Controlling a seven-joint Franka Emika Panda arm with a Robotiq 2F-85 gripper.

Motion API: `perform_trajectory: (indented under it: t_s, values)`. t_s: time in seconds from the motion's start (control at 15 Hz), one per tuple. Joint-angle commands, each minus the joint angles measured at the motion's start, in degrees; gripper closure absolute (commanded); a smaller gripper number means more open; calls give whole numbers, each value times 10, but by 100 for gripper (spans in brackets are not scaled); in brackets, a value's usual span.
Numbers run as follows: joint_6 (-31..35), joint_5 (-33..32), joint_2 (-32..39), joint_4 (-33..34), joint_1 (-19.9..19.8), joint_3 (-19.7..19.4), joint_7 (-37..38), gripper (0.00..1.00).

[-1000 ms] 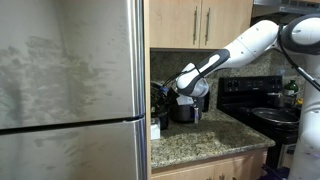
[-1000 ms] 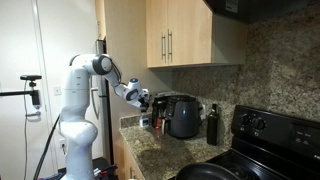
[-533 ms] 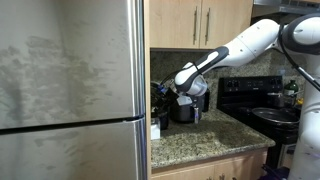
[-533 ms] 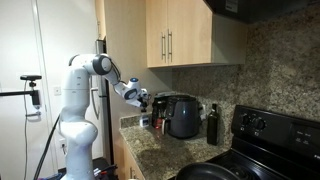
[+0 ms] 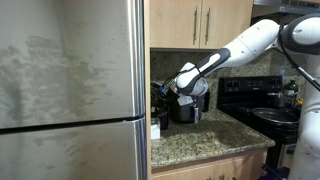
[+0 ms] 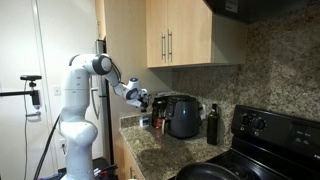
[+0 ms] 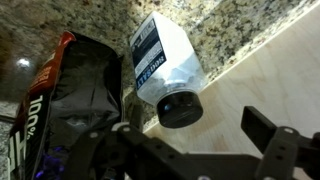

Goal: Move the bottle to the right

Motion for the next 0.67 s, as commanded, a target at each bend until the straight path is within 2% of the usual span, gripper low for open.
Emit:
perform_trajectory:
  t_s: [0.0, 0.2, 0.27, 0.33, 0.4, 0.6]
  values:
    - [-37, -52, -8, -1, -1, -10, 24, 0]
    - [-68, -32, -3, 12, -4, 0, -24, 0]
    - [-71, -60, -5, 9, -9, 1, -4, 0]
    - [-64, -17, 1, 15, -4, 5, -45, 0]
    - [-48, -45, 0, 6, -7, 4, -2, 0]
    - [-47, -45, 0, 6, -7, 6, -2, 0]
